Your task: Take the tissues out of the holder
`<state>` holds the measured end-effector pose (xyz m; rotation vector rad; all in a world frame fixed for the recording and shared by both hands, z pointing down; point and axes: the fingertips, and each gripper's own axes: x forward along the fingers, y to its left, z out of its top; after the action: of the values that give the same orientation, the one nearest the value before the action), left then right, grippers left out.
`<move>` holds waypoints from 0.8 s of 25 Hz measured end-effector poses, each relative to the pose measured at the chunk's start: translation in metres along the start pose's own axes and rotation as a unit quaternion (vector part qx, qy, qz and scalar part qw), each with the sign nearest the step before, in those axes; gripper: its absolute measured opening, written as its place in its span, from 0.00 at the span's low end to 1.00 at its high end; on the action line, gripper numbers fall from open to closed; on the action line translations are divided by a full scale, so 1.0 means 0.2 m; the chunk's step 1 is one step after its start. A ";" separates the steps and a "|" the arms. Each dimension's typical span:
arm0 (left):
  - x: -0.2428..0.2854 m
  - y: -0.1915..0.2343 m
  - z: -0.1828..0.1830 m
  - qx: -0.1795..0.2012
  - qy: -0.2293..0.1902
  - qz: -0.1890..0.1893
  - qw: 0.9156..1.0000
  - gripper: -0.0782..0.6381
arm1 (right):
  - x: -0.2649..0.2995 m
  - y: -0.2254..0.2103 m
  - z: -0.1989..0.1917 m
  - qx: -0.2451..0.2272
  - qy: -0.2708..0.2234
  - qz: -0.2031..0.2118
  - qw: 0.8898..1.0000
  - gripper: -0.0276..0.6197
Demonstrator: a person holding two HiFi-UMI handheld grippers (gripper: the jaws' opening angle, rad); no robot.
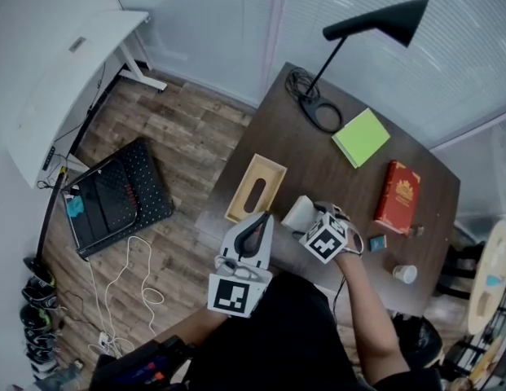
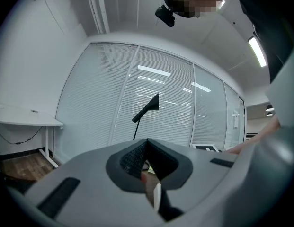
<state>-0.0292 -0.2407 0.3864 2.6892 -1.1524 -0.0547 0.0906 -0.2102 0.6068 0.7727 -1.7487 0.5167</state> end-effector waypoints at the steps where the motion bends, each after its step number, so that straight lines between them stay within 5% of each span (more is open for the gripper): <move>1: 0.00 -0.01 0.00 0.000 0.000 0.002 1.000 0.11 | -0.01 0.00 -0.01 0.000 0.000 0.001 1.000 0.70; 20: 0.06 -0.42 -0.04 0.011 0.008 0.008 1.000 0.11 | -0.15 -0.09 -0.40 -0.022 0.003 -0.007 1.000 0.70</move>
<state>0.0399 -0.1908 0.3773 2.6935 -1.1765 -0.0175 0.1635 -0.1610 0.6017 0.7506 -1.7423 0.4685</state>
